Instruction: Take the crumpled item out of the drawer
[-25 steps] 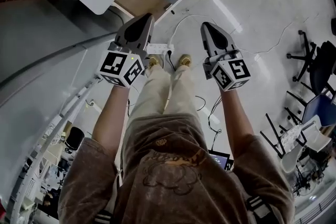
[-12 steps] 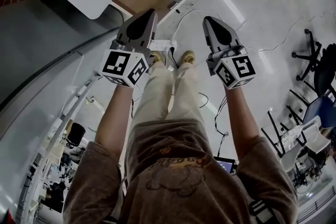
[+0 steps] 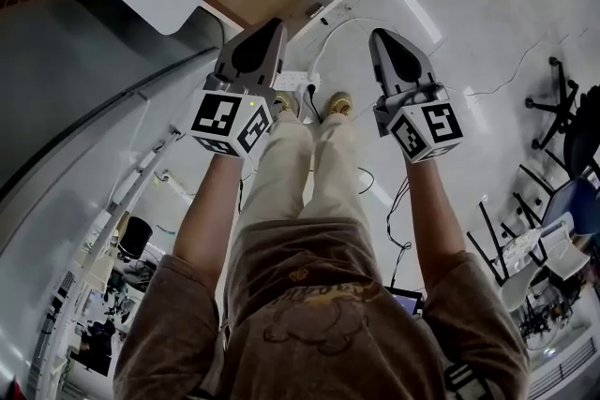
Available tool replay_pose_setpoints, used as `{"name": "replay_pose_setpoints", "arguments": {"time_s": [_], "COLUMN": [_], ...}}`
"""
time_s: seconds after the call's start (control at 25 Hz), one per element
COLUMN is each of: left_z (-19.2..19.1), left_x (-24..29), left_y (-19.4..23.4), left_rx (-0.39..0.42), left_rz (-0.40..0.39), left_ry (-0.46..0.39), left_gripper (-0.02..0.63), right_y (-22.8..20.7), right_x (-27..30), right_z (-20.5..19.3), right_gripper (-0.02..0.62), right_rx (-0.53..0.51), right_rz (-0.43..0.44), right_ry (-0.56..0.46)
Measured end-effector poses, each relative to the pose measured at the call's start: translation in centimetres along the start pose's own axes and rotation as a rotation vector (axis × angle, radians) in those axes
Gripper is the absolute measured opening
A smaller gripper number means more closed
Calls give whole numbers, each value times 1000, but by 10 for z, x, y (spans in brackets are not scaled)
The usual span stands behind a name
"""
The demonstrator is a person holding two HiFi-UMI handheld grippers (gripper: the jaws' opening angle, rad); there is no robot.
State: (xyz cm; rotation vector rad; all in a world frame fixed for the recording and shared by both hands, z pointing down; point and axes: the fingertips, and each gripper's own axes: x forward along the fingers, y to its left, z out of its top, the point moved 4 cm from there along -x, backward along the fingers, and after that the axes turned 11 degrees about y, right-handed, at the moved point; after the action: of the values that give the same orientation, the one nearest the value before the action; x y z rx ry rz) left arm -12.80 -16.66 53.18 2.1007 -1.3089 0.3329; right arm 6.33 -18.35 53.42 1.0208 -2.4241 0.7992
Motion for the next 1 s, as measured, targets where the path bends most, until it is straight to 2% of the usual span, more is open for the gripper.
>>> {"name": "replay_pose_setpoints", "arguments": {"time_s": [0.08,0.16,0.44,0.8,0.88,1.0], "left_z": [0,0,-6,-8,-9,-10], "left_x": [0,-1,0,9,11,13], "left_y": [-2,-4,-3,-5,-4,0], "left_rx": [4,7,8,-9,-14,-17], "left_rz": [-4,-7,-8,-41,-36,-13], "left_ry": [0,3,23,38,48,63], "left_gripper": [9,68,134,268,319,346], "right_y": [0,-1,-1,-4,-4,-4], "right_x": [-2,-3,-5,-9,-9,-11], "right_z": [-1,-1,-1,-9,-10,-10], "right_gripper": [-3,-3,-3,-3,-3,-3], "right_rx": [3,8,12,27,30,36], "right_rz": [-1,-3,-8,-21,-23,-25], "right_ry": [3,4,-3,1,0,-3]}}
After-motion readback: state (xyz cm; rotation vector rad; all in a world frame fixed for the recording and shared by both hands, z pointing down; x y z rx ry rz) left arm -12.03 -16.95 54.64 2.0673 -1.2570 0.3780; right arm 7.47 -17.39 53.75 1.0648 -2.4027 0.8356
